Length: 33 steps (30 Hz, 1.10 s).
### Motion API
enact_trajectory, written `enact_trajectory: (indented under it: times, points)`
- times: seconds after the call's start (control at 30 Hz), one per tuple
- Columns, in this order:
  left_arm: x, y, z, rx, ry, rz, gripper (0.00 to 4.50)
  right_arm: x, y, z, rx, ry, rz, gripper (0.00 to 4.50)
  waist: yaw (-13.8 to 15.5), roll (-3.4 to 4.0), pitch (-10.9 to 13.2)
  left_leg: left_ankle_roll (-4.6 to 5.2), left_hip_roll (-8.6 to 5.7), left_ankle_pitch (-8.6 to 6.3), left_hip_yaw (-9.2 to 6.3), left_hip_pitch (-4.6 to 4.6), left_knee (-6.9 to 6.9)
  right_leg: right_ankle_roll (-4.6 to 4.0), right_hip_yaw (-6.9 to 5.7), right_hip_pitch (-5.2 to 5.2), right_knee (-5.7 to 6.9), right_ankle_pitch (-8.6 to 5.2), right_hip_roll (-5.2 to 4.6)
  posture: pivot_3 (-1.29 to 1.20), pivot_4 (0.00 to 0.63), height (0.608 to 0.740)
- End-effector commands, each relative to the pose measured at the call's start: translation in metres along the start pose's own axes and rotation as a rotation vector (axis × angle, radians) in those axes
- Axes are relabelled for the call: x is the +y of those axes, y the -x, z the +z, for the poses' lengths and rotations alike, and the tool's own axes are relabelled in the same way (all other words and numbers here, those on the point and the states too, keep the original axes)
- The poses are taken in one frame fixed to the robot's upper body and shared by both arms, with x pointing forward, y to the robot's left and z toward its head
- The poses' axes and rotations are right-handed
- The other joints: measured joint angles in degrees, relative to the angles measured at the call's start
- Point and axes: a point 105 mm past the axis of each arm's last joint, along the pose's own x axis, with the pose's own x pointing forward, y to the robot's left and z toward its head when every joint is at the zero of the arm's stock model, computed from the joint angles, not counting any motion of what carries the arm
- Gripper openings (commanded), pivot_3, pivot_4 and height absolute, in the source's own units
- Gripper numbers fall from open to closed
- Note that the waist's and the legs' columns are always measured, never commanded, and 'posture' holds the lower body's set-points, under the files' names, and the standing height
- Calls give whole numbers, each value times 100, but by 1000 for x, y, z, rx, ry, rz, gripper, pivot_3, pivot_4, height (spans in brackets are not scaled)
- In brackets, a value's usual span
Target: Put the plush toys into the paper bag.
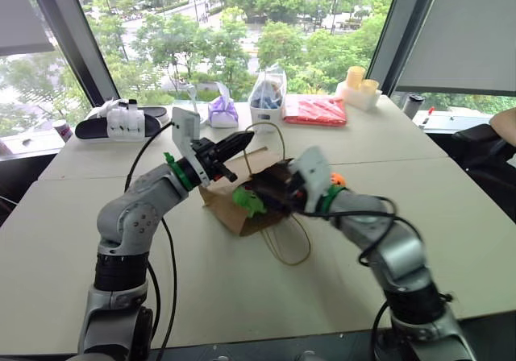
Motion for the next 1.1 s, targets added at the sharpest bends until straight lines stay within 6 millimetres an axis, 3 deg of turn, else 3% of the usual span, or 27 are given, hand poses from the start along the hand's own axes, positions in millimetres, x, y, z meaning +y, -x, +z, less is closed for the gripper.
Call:
enact_trajectory:
  times: [0.03, 0.23, 0.3, 0.5, 0.77, 0.87, 1.03, 1.1]
  points:
    - [2, 4, 12, -39, -40, 2, 0, -28, 25, 1, 15, -3, -130, 4210, 5, 0, 0, 3, 0, -2, 1, 1, -1, 0, 0, 1, 0, 0, 0, 0, 150, 740]
    - [2, -2, 11, -33, -46, -19, 0, -73, 30, -61, 181, -34, -304, 4210, -10, 0, 0, 9, -1, -4, 10, 2, 2, 0, 3, 4, 0, 0, -1, 0, 150, 740]
    - [2, -3, 11, -33, -50, -22, 0, -79, 28, -74, 205, -27, -317, 4210, -19, 0, 0, 5, 0, -2, 11, 4, 1, 0, 4, 3, 2, 0, -1, 0, 150, 740]
    - [-2, -2, 8, -33, -72, -28, 0, -92, 5, -141, 309, -143, -401, 4210, -28, 0, 0, -12, 0, 7, 16, 6, -1, 0, 8, 3, 1, 0, -1, 0, 150, 740]
    - [-6, 2, 7, -36, -85, -11, 0, -97, -14, -160, 326, -128, -421, 4210, -43, 0, -1, -17, 1, 10, 18, 8, 1, 0, 11, 3, 3, 1, -1, 0, 150, 740]
    - [-4, 3, 8, -41, -89, 3, 0, -100, -16, -158, 312, -123, -435, 3421, -42, 0, -1, -17, 1, 10, 18, 8, 2, 0, 11, 4, 3, 1, -1, 0, 150, 740]
    - [0, 2, 7, -44, -81, 9, 0, -101, -8, -150, 294, -116, -439, 1051, -33, 0, -1, -17, 0, 10, 18, 8, 4, 0, 11, 6, 3, 1, -1, 0, 150, 740]
    - [2, 0, 8, -46, -74, 12, 0, -99, 2, -138, 271, -99, -437, 1051, -9, 0, -1, -17, 0, 10, 14, 8, 3, 0, 10, 6, 3, 1, -1, 0, 150, 740]
